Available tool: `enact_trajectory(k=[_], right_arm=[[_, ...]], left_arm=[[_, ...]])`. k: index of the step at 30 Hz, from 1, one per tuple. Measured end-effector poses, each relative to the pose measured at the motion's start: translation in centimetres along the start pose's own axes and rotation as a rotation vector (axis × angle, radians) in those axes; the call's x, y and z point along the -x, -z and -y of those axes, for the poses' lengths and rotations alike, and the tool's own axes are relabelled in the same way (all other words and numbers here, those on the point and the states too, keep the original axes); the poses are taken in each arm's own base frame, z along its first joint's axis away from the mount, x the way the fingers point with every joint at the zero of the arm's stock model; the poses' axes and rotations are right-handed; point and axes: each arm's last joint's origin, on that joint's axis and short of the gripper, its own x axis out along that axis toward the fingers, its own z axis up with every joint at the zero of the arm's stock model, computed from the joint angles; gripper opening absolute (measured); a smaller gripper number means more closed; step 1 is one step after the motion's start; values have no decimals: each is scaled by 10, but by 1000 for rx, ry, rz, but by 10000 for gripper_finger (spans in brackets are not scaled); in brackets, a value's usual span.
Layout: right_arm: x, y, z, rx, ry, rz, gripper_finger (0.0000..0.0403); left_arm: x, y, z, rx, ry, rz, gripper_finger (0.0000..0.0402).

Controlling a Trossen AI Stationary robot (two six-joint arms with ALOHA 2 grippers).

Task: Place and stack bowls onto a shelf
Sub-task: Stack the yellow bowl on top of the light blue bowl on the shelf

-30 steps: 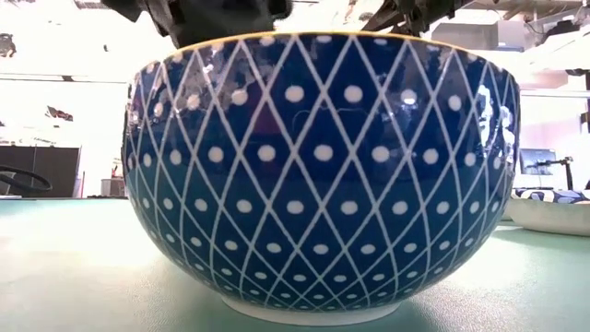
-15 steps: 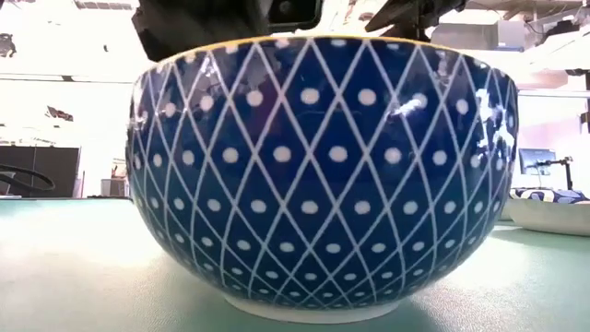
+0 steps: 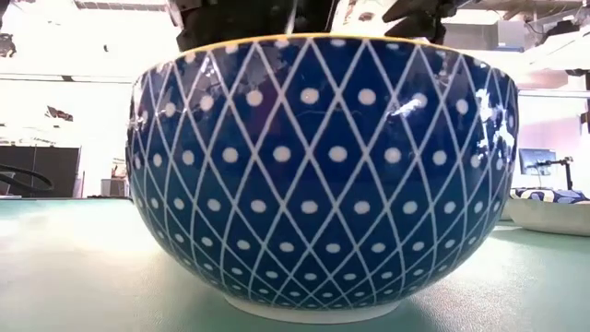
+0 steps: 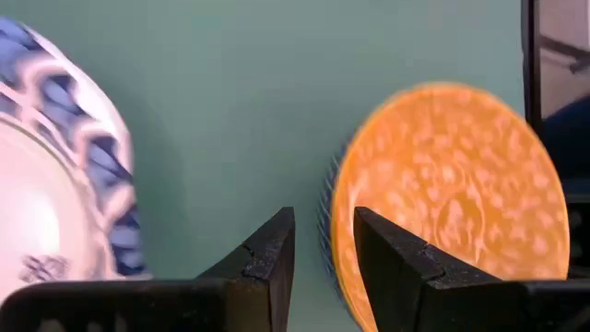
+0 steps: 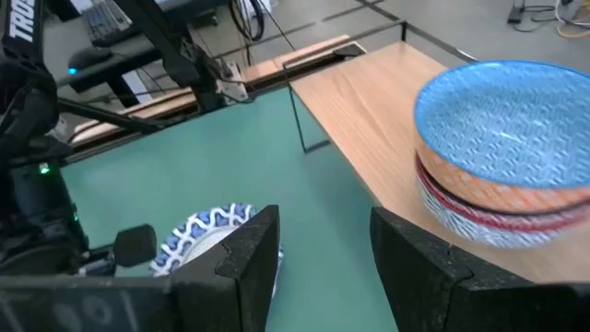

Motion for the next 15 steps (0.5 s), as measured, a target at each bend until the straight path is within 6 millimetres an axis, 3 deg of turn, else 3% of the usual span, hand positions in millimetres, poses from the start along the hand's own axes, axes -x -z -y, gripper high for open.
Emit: enact_trajectory(k=[10, 15], right_arm=[[34, -1, 5, 22, 105, 69, 198], [45, 2, 6, 20, 105, 69, 198]], left_arm=[[-7, 17, -9, -16, 6, -86, 96], [-5, 12, -15, -8, -48, -80, 36]])
